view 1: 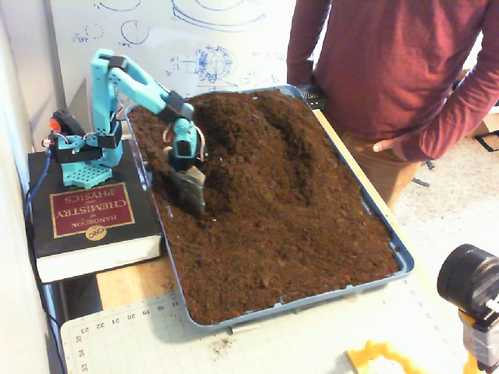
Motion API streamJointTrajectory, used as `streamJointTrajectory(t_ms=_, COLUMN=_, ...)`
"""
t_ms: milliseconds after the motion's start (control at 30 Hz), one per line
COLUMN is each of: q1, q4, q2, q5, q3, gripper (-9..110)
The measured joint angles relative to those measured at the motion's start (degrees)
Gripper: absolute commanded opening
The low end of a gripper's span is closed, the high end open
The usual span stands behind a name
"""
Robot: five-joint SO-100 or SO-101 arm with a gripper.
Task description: Build a berm.
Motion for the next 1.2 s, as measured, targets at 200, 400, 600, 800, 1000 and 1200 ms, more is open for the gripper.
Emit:
streamJointTrajectory(t_ms=200, q1=0.0, q4=0.0, q2=-6.3, q5=0.0, q3=-7.2, gripper=1)
streamJointTrajectory(t_ms=400, q1=0.1, q4=0.1, q2=-9.9, q5=0.0, q3=-13.5, gripper=1)
streamJointTrajectory(t_ms=600, q1=0.2, q4=0.2, q2=-13.1, q5=5.0, q3=-18.4, gripper=1)
streamJointTrajectory(t_ms=800, q1=-1.8, q4=0.3, q2=-15.7, q5=11.1, q3=-22.2, gripper=1)
streamJointTrajectory(t_ms=1000, q1=-2.5, q4=0.6, q2=-17.6, q5=15.5, q3=-24.9, gripper=1)
streamJointTrajectory(t_ms=1200, q1=-2.8, q4=0.6, q2=-17.7, q5=16.3, q3=-25.8, gripper=1)
